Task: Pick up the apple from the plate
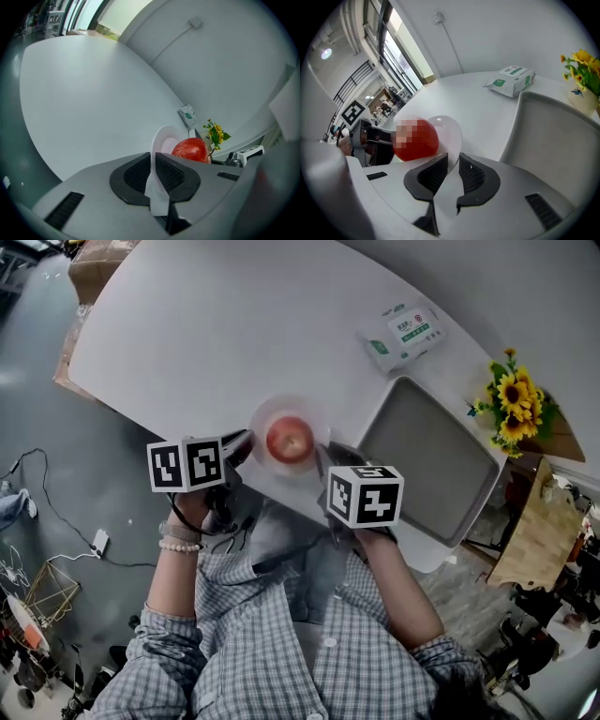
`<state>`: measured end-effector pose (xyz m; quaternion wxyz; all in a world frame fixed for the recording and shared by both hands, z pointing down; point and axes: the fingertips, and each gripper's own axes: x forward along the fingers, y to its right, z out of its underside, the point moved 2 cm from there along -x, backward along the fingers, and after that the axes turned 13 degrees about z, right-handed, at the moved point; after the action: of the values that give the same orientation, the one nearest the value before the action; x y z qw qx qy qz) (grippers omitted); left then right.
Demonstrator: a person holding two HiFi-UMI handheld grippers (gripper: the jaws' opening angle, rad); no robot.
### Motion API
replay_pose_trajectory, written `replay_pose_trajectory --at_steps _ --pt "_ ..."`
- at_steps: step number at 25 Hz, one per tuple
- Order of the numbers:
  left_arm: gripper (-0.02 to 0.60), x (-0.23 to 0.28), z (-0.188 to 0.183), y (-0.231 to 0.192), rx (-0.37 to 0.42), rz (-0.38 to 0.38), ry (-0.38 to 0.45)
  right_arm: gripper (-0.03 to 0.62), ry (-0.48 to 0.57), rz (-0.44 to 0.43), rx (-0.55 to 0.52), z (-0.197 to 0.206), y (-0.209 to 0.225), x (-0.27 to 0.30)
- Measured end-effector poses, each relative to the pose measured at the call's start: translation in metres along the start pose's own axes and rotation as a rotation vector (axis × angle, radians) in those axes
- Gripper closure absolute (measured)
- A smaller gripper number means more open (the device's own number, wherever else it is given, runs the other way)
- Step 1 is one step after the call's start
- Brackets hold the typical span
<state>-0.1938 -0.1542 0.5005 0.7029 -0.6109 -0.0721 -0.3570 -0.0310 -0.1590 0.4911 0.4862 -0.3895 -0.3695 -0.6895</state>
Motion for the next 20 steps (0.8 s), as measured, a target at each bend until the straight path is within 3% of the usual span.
replay_pose_trajectory --at_steps 12,20 --pt "0.543 -0.001 -0.001 -0.026 0.03 -0.023 -0.049 0.511 -0.095 0.098 -0.127 0.006 -0.018 0.021" --pt "0.543 0.0 -0.005 -0.024 0.073 -0.014 -0.025 0.51 -0.103 0.077 -0.131 0.004 -0.02 0.023"
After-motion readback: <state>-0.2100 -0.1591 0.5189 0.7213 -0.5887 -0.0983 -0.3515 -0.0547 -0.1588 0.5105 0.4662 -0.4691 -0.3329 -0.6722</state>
